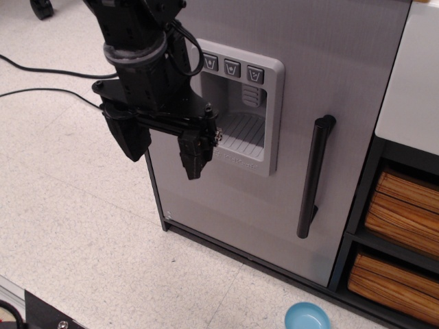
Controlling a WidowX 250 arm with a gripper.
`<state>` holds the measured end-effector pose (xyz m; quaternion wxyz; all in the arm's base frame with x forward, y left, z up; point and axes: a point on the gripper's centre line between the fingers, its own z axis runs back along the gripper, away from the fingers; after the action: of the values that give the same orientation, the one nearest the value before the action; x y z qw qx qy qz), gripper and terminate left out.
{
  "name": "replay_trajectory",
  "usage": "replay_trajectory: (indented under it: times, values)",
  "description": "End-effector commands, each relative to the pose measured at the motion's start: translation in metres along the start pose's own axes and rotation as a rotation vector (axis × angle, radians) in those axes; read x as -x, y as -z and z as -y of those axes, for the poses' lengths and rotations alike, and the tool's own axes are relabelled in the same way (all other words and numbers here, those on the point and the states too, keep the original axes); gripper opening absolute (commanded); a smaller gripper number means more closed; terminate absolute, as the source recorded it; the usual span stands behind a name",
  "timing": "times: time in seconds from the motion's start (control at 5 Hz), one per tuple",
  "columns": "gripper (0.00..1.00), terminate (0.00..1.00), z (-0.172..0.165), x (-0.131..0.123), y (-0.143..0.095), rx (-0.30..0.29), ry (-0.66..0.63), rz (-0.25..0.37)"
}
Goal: Open fridge
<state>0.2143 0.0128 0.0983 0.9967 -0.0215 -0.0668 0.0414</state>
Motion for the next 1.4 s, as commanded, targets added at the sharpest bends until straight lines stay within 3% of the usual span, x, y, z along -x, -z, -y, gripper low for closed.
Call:
replay_trajectory:
  times: [0.0, 0.2, 0.4, 0.6, 1.0, 1.2]
  values:
    - [1.0, 0.0, 0.0, 0.0, 0.0, 0.0, 0.0, 0.0]
    - [1.0, 0.0, 0.019, -0.031, 0.012, 0.008, -0.006, 0.023]
    - [1.0, 0.0, 0.041, -0.06, 0.029, 0.013, 0.059, 0.102]
    - [1.0, 0.0, 0.06, -0.083, 0.045, 0.029, 0.121, 0.145]
    - [1.0, 0.0, 0.092, -0.114, 0.05, 0.074, 0.113, 0.179]
    - [1.0, 0.0, 0.104, -0.124, 0.049, 0.069, 0.092, 0.201]
